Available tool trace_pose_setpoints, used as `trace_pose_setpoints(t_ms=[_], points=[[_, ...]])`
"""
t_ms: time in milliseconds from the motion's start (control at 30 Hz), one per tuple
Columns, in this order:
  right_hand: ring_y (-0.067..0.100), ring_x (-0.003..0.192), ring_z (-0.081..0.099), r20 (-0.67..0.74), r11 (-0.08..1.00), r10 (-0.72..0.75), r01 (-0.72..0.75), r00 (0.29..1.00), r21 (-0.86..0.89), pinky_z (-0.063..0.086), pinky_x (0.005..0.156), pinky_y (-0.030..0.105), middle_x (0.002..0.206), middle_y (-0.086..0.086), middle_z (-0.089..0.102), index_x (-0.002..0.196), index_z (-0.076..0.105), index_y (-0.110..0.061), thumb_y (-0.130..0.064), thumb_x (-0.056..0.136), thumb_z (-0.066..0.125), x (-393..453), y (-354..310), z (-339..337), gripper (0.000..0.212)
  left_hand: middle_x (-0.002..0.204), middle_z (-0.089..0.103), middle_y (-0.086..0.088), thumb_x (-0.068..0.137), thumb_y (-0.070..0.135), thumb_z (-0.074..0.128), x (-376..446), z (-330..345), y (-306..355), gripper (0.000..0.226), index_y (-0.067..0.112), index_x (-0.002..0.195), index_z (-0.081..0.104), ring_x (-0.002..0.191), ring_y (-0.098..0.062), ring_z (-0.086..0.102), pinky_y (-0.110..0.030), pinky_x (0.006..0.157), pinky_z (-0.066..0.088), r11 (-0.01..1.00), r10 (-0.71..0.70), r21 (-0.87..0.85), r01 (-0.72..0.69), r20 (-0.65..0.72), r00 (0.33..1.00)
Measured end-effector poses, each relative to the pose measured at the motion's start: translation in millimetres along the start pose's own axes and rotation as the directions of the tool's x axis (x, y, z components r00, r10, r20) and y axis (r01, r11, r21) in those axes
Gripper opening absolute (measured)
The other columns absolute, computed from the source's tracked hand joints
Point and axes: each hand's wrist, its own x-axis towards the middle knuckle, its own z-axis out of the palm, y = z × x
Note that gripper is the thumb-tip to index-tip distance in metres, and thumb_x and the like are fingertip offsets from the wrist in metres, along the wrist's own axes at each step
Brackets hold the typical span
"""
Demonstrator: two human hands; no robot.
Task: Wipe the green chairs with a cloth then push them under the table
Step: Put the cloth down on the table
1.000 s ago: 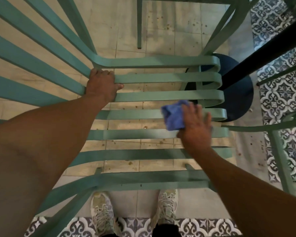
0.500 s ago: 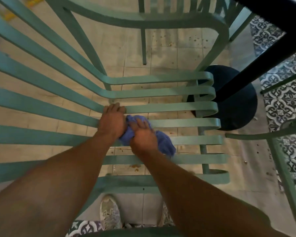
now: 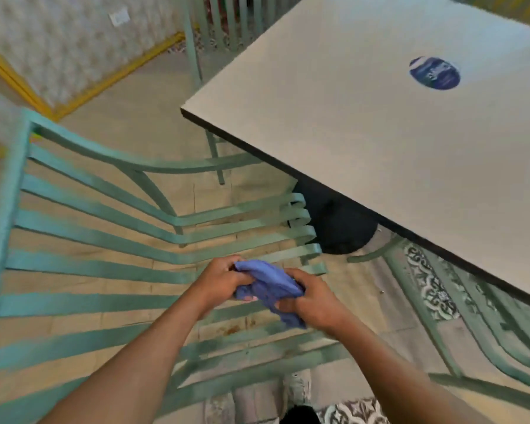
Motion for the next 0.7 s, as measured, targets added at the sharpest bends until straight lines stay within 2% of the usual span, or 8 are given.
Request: trace_pose_setpoints(t_ms=[133,233,300,400,500,567,633,700], points=[[0.014,0.079,0.064,-0.248,0.995,-0.066,0.046,0.967,-0.085,0.048,0.068,0.018,0.088,0.003,0.071,0.102,0.069,-0.018,0.005,0.071,0.065,-60,-27,-36,0.039,0.049,0.059,0.000,0.078,-0.021,0.055,-36,31,51,0.027,0.005,0.079,0.052,0.041,-0.013,0.055,-0.021,0.040,0.044,0.974,0.184,0.121,-0.191,0.067,0.981],[0.007,0.082,0.062,-0.462,0.993,-0.102,0.062,0.881,-0.103,0.043,0.068,0.005,0.094,-0.004,0.069,0.106,0.069,-0.021,0.007,0.070,0.061,-96,-46,-68,0.046,0.074,0.068,0.001,0.077,-0.017,0.053,-51,64,96,0.046,0.023,0.094,0.065,0.057,-0.017,0.063,-0.025,0.046,0.052,0.894,0.347,0.228,-0.386,0.194,0.918],[0.012,0.089,0.063,-0.569,0.987,-0.131,0.053,0.812,-0.152,0.042,0.073,0.008,0.096,-0.001,0.070,0.103,0.072,-0.019,-0.001,0.067,0.059,-116,-56,-92,0.043,0.084,0.070,0.007,0.075,-0.014,0.052,-51,89,124,0.049,0.027,0.092,0.071,0.072,-0.014,0.066,-0.024,0.059,0.053,0.798,0.432,0.336,-0.499,0.258,0.864],[0.023,0.099,0.063,-0.671,0.972,-0.188,0.037,0.718,-0.233,0.044,0.086,0.020,0.105,0.010,0.071,0.104,0.074,-0.012,-0.012,0.057,0.052,-137,-73,-134,0.052,0.098,0.074,-0.001,0.074,-0.005,0.057,-46,129,167,0.037,0.018,0.095,0.076,0.093,-0.019,0.067,-0.028,0.079,0.052,0.630,0.544,0.471,-0.617,0.299,0.784],[0.029,0.102,0.063,-0.737,0.949,-0.265,0.034,0.622,-0.313,0.047,0.093,0.030,0.108,0.014,0.069,0.105,0.074,-0.011,-0.003,0.062,0.056,-142,-84,-181,0.048,0.103,0.072,-0.004,0.079,0.016,0.061,-37,165,206,0.026,0.023,0.100,0.076,0.095,-0.022,0.064,-0.025,0.077,0.046,0.463,0.655,0.546,-0.698,0.319,0.685],[0.030,0.101,0.062,-0.771,0.934,-0.309,0.025,0.557,-0.356,0.045,0.091,0.028,0.110,0.013,0.068,0.107,0.073,-0.011,0.004,0.065,0.057,-136,-86,-212,0.047,0.104,0.071,-0.005,0.079,0.027,0.052,-26,184,228,0.033,0.025,0.104,0.073,0.093,-0.023,0.062,-0.025,0.073,0.042,0.394,0.692,0.559,-0.729,0.341,0.636],[0.030,0.102,0.061,-0.797,0.923,-0.340,0.017,0.500,-0.384,0.044,0.088,0.029,0.113,0.011,0.065,0.110,0.071,-0.014,0.001,0.067,0.058,-123,-85,-236,0.047,0.110,0.068,-0.006,0.082,0.027,0.049,-9,199,241,0.037,0.025,0.114,0.069,0.097,-0.026,0.061,-0.027,0.074,0.041,0.368,0.705,0.587,-0.721,0.330,0.628],[0.033,0.109,0.055,-0.784,0.887,-0.352,-0.087,0.512,-0.455,0.043,0.090,0.035,0.121,0.010,0.060,0.119,0.065,-0.017,-0.007,0.072,0.057,-103,-75,-247,0.048,0.117,0.063,-0.009,0.086,0.024,0.050,14,212,243,0.038,0.026,0.122,0.062,0.102,-0.030,0.059,-0.031,0.077,0.043,0.350,0.633,0.693,-0.630,0.321,0.704]])
